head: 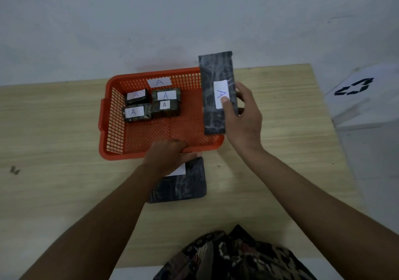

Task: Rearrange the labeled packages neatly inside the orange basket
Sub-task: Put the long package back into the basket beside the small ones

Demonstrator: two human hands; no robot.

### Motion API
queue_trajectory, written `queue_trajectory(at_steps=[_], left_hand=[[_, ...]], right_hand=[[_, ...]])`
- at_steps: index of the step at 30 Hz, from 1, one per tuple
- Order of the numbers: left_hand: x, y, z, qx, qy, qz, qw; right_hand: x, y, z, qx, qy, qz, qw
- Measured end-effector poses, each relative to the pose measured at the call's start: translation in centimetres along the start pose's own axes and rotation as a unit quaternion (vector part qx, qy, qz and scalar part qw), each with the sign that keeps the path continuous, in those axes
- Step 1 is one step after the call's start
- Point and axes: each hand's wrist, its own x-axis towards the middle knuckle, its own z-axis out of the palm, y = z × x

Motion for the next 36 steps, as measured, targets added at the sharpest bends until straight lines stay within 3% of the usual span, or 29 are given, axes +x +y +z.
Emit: queue_trajectory(at_steps=[5,16,26,31,33,36], left_hand=[[-0.4,-1.2,-0.7,-0.019,0.016,0.023,0.999],[-3.2,-5.4,-0.6,0.014,0.008,-0.014,1.0],[-3.3,-5.4,-0.7,0.021,0.032,-0.005,0.999],[-3.4,-5.3,-0.9,0.026,0.04,-0.001,0.999],[-3.5,-5.3,-1.0,0.028,0.044,-0.006,0.999],[-3.7,-4.9,-0.9,0.02,0.036,-0.028,0.999]], right_hand=[[-1.2,0.3,3.8,-0.102,-0.122,-0.021,0.987],[-1.2,2.0,7.3,-0.289,-0.235,-0.019,0.928],[1.0,2.9,9.2,-0.335,-0.321,0.043,0.885],[0.8,2.9,9.2,-0.338,-0.318,0.029,0.885],[0.3,2.5,8.3,-0.309,-0.283,-0.042,0.907],[-1.3,2.2,6.2,-0.261,-0.164,-0.163,0.937]])
